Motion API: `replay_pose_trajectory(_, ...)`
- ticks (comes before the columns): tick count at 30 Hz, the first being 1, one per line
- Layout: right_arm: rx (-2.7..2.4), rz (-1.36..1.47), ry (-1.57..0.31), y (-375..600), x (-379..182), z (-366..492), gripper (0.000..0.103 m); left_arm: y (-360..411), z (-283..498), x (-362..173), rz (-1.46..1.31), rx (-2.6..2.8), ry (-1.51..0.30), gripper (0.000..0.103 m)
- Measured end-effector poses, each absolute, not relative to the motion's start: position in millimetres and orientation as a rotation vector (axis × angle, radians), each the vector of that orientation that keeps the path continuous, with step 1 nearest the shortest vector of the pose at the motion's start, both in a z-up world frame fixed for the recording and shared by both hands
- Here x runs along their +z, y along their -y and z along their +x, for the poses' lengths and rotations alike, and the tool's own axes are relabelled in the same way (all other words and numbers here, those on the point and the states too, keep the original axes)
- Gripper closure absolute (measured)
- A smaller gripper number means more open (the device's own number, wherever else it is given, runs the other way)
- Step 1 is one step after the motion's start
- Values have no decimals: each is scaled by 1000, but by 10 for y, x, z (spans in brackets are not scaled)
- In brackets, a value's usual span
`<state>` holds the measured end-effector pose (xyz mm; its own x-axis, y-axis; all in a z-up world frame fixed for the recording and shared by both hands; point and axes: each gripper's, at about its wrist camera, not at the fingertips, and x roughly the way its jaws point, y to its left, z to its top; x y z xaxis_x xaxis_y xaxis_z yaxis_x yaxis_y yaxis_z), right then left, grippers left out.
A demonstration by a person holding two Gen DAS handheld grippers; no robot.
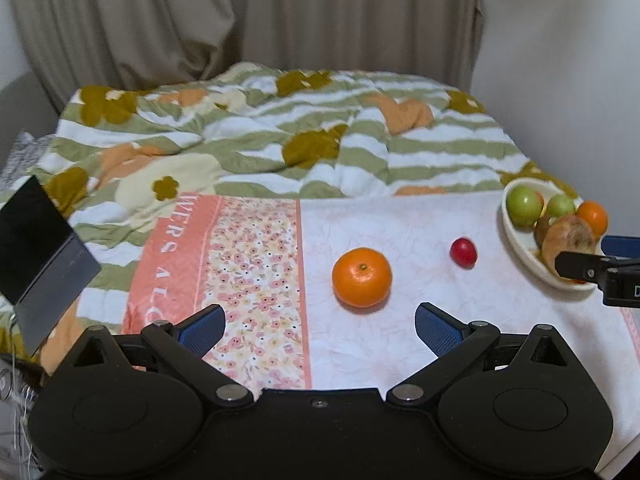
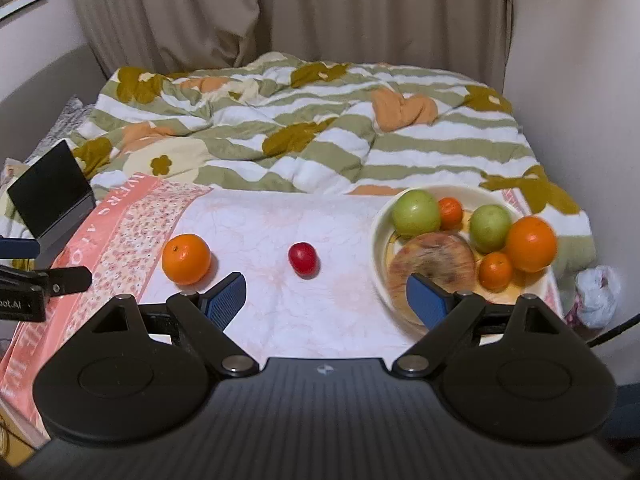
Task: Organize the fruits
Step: 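Withdraw both tools from the bowl toward the last fruits, then grasp the tangerine with the left tool while the right tool grasps the other cherry tomato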
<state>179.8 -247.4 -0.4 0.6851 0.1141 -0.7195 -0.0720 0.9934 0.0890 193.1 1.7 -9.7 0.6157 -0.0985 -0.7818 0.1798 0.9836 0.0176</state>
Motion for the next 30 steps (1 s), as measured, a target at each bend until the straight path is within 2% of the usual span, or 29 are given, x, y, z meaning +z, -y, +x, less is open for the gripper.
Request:
replay_pose_trajectory(12,166,5,-884,2102,-511,2329,5,67,2505,-593,159,-318,-952,4)
replay_pose_trajectory(14,172,-9,-900,2084,-600,2433,12,118,2570,-673,175,-338,-961,11)
replay_pose_trajectory(18,178,-15,-931,2083,-769,2626,17,213,2667,-810,198,-367,-968,13)
replay_pose_trajectory(24,188,-25,-958,2068,-932,2776,25,343,2772,-943,209,-379,-990,26)
replay_pose_trajectory(28,185,-54,-957,2047,-976,2836,30,385,2825,-989,215,-371,-996,27)
replay_pose_trajectory(30,186,-61,-959,2040,-992,2862,31,377,2846,-1003,200,-383,-1005,39)
